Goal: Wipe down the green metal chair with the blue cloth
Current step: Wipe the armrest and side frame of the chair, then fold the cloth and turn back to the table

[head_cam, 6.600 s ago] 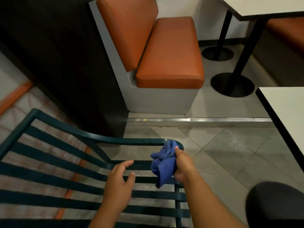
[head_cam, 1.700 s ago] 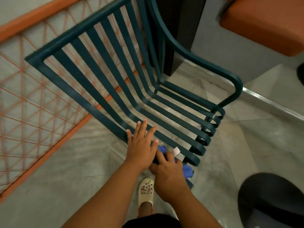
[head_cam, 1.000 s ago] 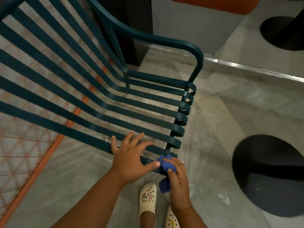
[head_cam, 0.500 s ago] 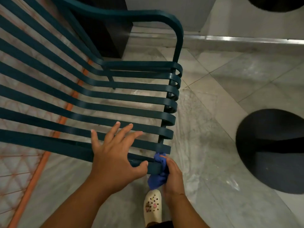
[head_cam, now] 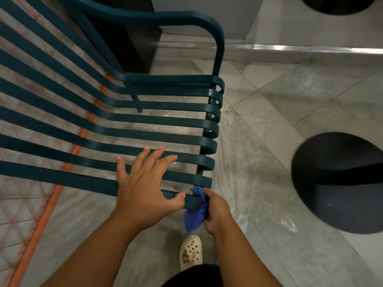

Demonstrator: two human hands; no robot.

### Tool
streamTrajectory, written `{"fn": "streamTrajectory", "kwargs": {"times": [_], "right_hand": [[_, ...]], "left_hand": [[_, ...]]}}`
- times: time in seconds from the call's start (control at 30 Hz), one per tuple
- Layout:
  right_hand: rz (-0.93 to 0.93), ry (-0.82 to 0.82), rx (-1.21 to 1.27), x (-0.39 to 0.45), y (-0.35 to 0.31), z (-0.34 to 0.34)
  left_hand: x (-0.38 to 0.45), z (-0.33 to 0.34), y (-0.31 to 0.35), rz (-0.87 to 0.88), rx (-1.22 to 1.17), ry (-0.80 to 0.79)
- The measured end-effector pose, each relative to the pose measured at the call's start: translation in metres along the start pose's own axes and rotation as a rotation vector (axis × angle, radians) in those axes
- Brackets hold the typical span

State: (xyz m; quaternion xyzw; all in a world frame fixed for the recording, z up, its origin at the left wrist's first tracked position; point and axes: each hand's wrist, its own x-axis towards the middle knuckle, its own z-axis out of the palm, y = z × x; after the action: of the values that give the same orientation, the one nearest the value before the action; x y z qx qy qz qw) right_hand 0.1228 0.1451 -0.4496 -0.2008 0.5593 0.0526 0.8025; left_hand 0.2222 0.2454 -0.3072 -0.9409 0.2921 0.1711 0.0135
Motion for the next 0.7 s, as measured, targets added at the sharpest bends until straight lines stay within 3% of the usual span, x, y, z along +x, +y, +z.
{"fn": "streamTrajectory", "kwargs": {"times": [0.23,0.37,0.47,0.57,0.7], "right_hand": [[-0.084,0.01,-0.142,-0.101,-0.028,0.027],[-0.103,-0.116,-0.14,-0.155,-0.044,0.038],[-0.016,-0.265,0.034,-0.192,-0.06,0.047],[-0.016,-0.493,0.107,-0.223,-0.068,0.055],[-0.034,-0.667,-0.04,-0.261,-0.078,0.071]], "left_hand": [[-0.006,-0.003,-0.007,0.104,-0.117,0.001],[-0.016,-0.032,-0.004,-0.081,-0.793,0.041],[-0.038,-0.068,-0.003,-0.149,-1.101,0.042],[-0.054,-0.105,-0.013,-0.173,-1.224,-0.144],[-0.062,-0.151,-0.031,-0.098,-1.313,-0.483]]}}
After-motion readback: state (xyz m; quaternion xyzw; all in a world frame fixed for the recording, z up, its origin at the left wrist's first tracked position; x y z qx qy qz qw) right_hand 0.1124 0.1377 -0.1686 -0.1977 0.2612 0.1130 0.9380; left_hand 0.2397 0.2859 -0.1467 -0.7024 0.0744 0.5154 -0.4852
